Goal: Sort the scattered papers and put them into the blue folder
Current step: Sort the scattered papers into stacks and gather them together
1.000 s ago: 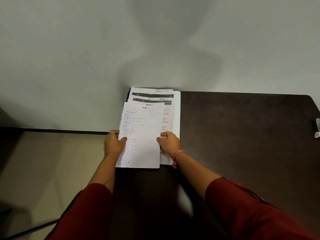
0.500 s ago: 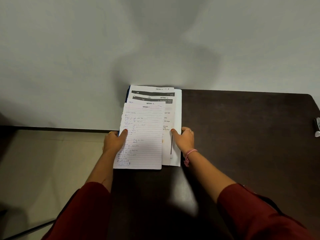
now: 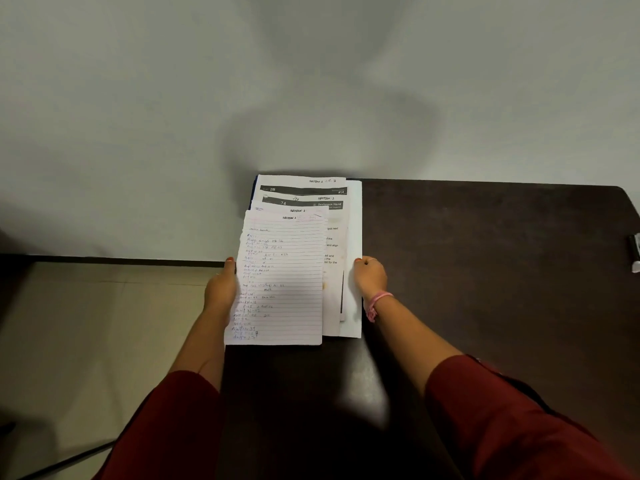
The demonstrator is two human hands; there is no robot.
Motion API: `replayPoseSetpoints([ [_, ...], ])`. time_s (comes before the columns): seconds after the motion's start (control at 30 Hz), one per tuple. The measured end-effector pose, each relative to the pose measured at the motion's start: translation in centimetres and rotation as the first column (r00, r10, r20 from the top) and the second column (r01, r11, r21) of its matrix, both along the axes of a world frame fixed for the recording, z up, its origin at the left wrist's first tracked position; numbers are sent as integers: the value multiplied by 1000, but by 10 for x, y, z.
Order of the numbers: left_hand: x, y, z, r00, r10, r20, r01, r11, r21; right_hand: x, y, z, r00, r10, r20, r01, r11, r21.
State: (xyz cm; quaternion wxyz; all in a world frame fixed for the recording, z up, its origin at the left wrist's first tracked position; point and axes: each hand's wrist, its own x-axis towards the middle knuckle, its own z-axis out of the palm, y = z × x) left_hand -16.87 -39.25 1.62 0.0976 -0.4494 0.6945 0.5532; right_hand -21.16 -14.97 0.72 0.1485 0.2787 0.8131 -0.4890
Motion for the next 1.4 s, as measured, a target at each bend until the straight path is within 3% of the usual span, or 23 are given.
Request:
replayPoseSetpoints([
  [0.17,4,1,2,997,74,-35,-69,990,126,-1,0,-7,991,-126,-46,122,988,-93],
  [0.37,17,-2,3,994,83,-67,-73,988,138,6,0,-12,972,-220,-80,200,958,-205],
  [0.7,42,37,19,987,112,-117,-91,981,170,26,34,-4,961,-230,-156,187,950,-250],
  [1.2,65,169,39,969,25,-245,18,985,172,70,169,20,931,-311,-191,246,921,-302],
  [1.4,83,234,34,977,40,-209,3,979,205,86,234,24,931,-320,-175,263,922,-284],
])
